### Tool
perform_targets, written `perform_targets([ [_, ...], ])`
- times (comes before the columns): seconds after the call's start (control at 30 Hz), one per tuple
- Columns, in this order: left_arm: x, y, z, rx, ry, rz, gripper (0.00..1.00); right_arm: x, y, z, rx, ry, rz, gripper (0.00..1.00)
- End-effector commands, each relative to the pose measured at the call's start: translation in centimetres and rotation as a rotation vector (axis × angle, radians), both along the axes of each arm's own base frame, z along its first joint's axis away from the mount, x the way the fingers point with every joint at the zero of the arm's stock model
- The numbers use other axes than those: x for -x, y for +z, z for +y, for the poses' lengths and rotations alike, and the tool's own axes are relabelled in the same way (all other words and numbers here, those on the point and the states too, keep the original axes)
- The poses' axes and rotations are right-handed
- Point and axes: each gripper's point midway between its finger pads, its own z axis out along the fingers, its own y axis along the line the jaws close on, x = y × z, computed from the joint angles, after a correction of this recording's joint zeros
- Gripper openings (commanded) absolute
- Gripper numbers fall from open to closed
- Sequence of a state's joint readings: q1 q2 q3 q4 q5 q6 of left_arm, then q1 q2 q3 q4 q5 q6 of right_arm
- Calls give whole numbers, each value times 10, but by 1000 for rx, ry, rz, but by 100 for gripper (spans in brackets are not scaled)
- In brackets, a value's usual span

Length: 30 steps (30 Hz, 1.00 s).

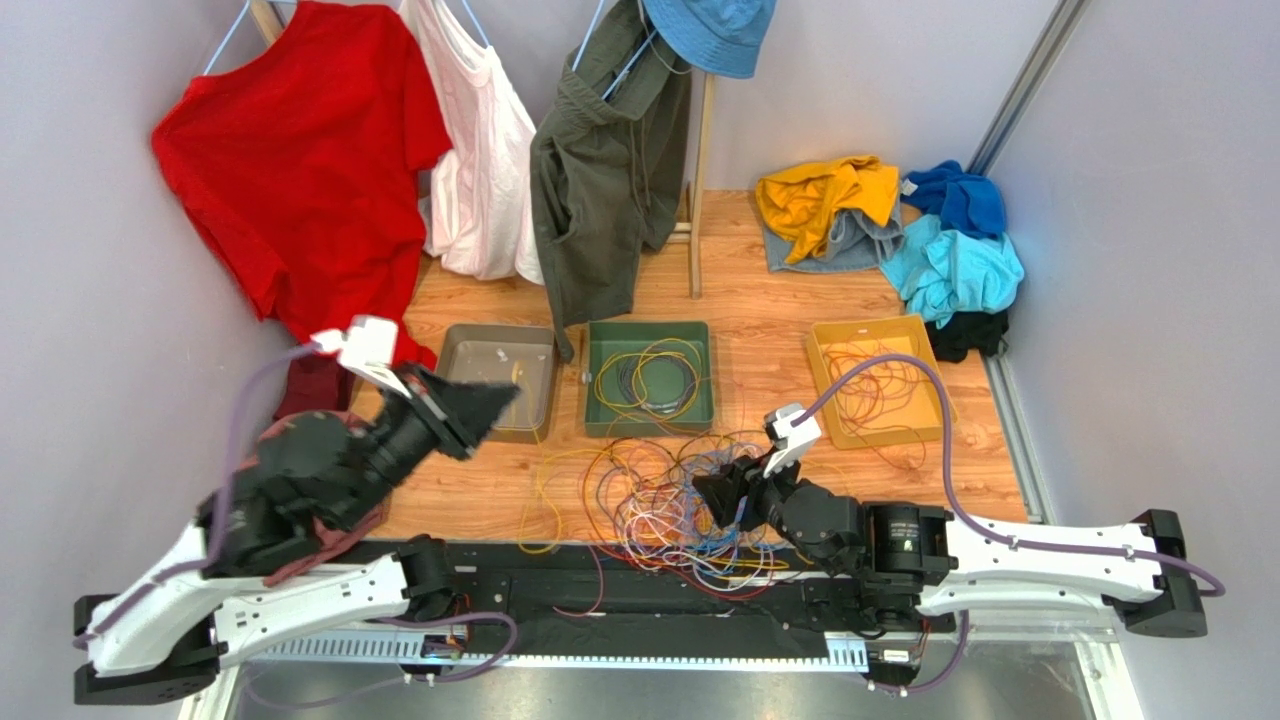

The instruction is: Untangle the cables

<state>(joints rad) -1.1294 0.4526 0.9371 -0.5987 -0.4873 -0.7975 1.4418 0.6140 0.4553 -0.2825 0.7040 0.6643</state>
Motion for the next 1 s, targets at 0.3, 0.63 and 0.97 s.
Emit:
perform_targets([
  [0.3, -2, 207, -6, -125, -86, -352, 0, 24, 35, 34, -78, 165, -45, 53],
  [0.63, 43, 252, -70, -55, -467, -423, 0, 27, 52, 50, -207, 212, -166, 63],
  [0.97, 60, 254, -88, -22, -569, -397, 0, 16, 107, 92, -147, 232, -368, 81],
])
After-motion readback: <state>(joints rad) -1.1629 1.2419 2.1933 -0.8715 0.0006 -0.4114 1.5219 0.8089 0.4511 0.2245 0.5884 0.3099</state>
